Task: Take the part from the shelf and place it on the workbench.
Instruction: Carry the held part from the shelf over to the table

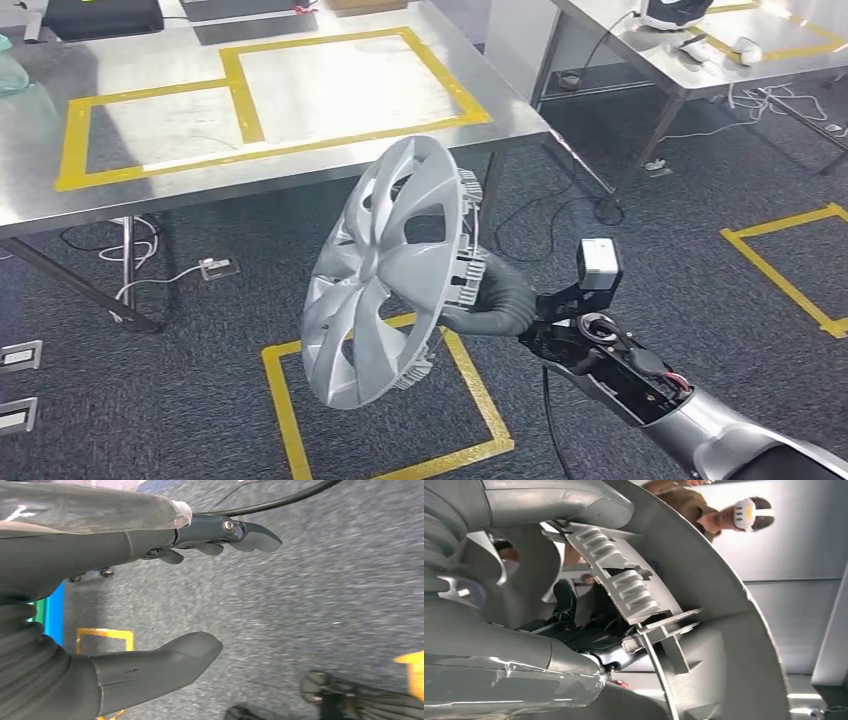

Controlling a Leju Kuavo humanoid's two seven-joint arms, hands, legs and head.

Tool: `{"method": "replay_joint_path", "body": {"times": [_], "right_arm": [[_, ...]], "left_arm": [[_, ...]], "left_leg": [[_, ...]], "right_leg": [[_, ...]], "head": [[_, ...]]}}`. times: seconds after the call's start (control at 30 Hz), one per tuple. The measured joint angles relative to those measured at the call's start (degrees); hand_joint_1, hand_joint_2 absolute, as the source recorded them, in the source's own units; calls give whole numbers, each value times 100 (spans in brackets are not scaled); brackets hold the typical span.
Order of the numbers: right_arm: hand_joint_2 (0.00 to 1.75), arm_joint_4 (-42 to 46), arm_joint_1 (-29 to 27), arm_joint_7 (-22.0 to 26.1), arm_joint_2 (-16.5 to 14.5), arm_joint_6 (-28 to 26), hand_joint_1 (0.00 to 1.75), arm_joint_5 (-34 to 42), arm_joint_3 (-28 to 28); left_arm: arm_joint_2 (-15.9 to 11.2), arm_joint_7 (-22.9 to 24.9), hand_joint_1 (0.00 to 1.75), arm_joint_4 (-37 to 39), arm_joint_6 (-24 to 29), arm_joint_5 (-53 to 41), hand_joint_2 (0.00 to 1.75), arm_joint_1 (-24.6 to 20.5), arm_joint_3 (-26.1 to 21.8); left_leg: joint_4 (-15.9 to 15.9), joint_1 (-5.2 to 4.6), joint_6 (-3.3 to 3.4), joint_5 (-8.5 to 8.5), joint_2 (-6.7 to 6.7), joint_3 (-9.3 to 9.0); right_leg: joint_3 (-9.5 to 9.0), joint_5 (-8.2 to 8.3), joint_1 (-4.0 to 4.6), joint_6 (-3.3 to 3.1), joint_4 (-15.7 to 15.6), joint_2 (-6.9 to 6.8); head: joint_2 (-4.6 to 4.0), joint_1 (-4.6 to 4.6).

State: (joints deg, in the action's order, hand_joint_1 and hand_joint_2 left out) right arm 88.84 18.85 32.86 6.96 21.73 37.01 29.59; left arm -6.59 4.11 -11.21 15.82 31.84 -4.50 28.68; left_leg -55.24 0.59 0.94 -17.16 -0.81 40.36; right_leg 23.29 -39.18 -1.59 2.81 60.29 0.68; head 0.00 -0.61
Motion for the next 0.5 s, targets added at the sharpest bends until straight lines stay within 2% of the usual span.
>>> {"method": "replay_joint_path", "body": {"times": [0.03, 0.07, 0.1, 0.13, 0.17, 0.23, 0.27, 0.3, 0.33, 0.43, 0.5], "right_arm": [[175, 9, 2, 0, -1, -2, 175, -3, -1], [175, 13, -1, -2, -1, -3, 175, -9, 0], [175, 14, -5, -5, -1, -3, 175, -18, 2], [175, 14, -8, -12, -1, -3, 175, -27, 4], [175, 16, -10, -18, -1, -2, 175, -37, 5], [175, 22, -11, -29, 1, -1, 175, -57, 4], [175, 28, -9, -32, 2, -1, 175, -77, 4], [175, 35, -8, -33, 2, -3, 175, -105, 5], [175, 45, -6, -34, 2, -4, 175, -135, 8], [175, 73, 0, -37, 2, -7, 175, -208, 21], [175, 78, 0, -40, 2, -7, 175, -262, 43]], "left_arm": [[0, 1, 0, 0, -1, 2, 175, -9, 7], [0, 2, 0, 0, 0, 5, 175, -16, 13], [1, 3, 0, -1, 3, 8, 175, -21, 18], [2, 4, 0, -1, 7, 8, 175, -22, 25], [4, 4, 0, -1, 13, 8, 175, -19, 33], [23, 1, 0, 0, 18, 7, 175, -9, 46], [32, -3, 0, 0, 17, 7, 175, -6, 50], [37, -8, 0, 0, 15, 7, 175, -7, 53], [36, -12, 0, 0, 14, 7, 175, -13, 55], [27, -14, 0, 0, 13, 14, 175, -10, 58], [24, -13, 0, 0, 11, 40, 175, -6, 59]], "left_leg": [[0, -20, 33, -50, 1, -45], [0, -43, 56, -100, 0, -97], [-1, -69, 75, -150, -3, -157], [-1, -95, 89, -199, -12, -226], [-1, -122, 100, -244, -23, -300], [-6, -169, 105, -320, -45, -416], [-12, -181, 98, -342, -55, -442], [-13, -185, 84, -353, -62, -450], [-22, -190, 72, -377, -68, -449], [-24, -176, 66, -429, -65, -463], [-19, -171, 40, -428, -64, -478]], "right_leg": [[282, -164, 18, -6, 460, -8], [552, -247, 34, -17, 844, -10], [754, -207, 51, -35, 1056, -10], [854, -32, 71, -65, 1034, -10], [855, 250, 93, -111, 797, -10], [724, 855, 160, -246, 55, -8], [670, 1038, 187, -301, -228, -9], [643, 1127, 212, -342, -395, -9], [635, 1130, 218, -354, -458, -8], [602, 1105, 220, -340, -506, -2], [590, 1097, 228, -351, -505, 0]], "head": [[0, -38], [0, -68], [0, -94], [0, -114], [0, -134], [0, -159], [0, -160], [0, -153], [0, -143], [0, -127], [0, -103]]}}
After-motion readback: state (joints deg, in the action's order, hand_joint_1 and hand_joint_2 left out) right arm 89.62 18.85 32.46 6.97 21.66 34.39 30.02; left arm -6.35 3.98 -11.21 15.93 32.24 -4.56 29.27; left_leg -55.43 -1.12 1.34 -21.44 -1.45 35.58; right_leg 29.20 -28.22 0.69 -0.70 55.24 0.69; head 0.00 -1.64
